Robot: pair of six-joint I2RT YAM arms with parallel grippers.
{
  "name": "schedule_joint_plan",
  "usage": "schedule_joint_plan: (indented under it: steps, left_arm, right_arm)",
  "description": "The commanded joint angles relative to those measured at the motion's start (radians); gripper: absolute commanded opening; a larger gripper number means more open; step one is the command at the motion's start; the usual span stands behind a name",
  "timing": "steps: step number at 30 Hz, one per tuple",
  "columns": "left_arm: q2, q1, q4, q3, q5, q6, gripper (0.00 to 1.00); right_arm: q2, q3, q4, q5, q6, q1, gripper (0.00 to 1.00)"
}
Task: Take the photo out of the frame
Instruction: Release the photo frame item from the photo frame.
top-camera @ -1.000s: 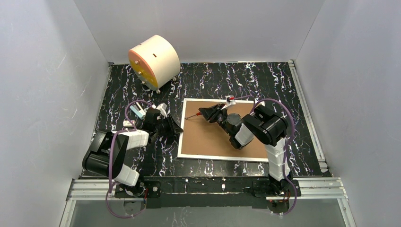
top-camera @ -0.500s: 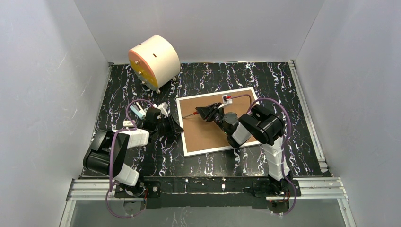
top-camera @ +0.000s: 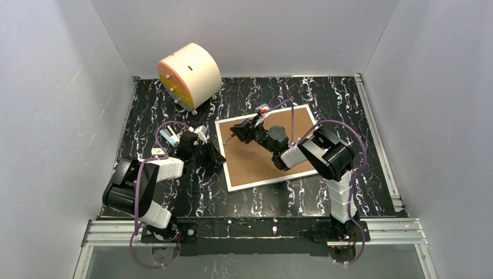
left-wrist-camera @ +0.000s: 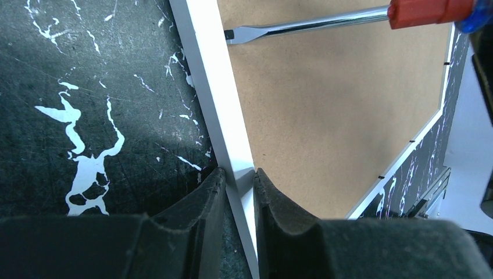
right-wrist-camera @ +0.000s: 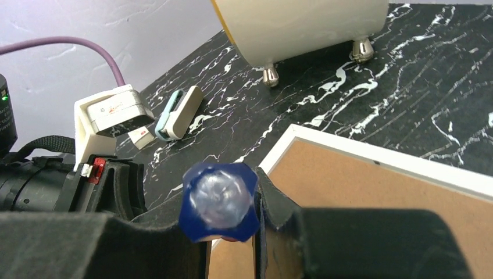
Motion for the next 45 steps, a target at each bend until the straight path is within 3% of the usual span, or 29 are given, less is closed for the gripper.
schedule_joint_plan:
  steps: [1, 14, 21, 25, 30, 32, 40, 45]
  left_arm:
    - [0.053, -0.015, -0.169, -0.030, -0.071, 0.073, 0.12]
    - [0.031, -0.015, -0.178, -0.031, -0.087, 0.061, 0.12]
    - [0.006, -0.015, -0.177, -0.043, -0.095, 0.046, 0.14]
    - [-0.026, -0.015, -0.198, -0.041, -0.104, 0.044, 0.15]
    - [-0.050, -0.016, -0.205, -0.036, -0.102, 0.041, 0.20]
    - [-0.056, -0.015, -0.193, -0.040, -0.093, 0.036, 0.21]
    - [-0.070, -0.016, -0.170, -0.024, -0.077, 0.022, 0.35]
    - [-0.039, -0.015, -0.148, -0.004, -0.066, 0.008, 0.37]
  right_arm:
    - [0.010, 0.062, -0.390, -0.103, -0.200, 0.056, 0.01]
    - [0.016, 0.239, -0.647, 0.062, -0.422, 0.184, 0.01]
    - [-0.003, 0.272, -0.648, 0.050, -0.408, 0.195, 0.01]
    - [-0.083, 0.229, -0.631, 0.183, -0.403, 0.186, 0.01]
    - [-0.169, 0.144, -0.595, 0.136, -0.256, 0.093, 0.01]
    - [-0.175, 0.076, -0.502, 0.042, -0.146, 0.040, 0.01]
    - [-0.075, 0.026, -0.264, -0.066, 0.077, -0.074, 0.01]
    - [0.025, 0.053, -0.180, -0.119, 0.146, -0.092, 0.01]
